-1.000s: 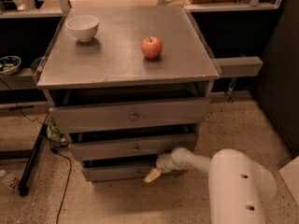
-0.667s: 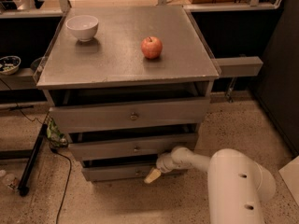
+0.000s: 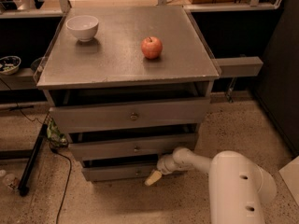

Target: Open bottom drawer

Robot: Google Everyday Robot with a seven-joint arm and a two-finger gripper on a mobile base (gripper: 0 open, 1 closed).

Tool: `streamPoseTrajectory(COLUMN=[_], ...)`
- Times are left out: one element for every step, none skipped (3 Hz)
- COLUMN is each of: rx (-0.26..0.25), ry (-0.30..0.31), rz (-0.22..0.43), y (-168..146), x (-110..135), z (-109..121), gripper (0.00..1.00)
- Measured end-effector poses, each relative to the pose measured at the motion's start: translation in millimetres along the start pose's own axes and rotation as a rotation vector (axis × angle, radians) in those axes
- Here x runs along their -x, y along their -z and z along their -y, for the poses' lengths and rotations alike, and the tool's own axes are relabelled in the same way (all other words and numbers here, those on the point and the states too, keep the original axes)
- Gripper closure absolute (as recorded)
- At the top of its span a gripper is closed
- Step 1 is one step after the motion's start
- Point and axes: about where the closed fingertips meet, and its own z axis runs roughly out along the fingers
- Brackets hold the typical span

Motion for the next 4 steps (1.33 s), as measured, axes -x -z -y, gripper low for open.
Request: streamPoseTrajectory(rx=[0.000, 0.000, 0.000, 0.000], ry=[0.000, 0.000, 0.000, 0.000], rz=[0.000, 0.000, 0.000, 0.000], y=[-0.1, -0.1, -0.1, -0.1], x=[0.0, 0.0, 0.0, 0.0], z=[-0.1, -0.1, -0.1, -0.1], gripper=[0.15, 0.46, 0.70, 0.92])
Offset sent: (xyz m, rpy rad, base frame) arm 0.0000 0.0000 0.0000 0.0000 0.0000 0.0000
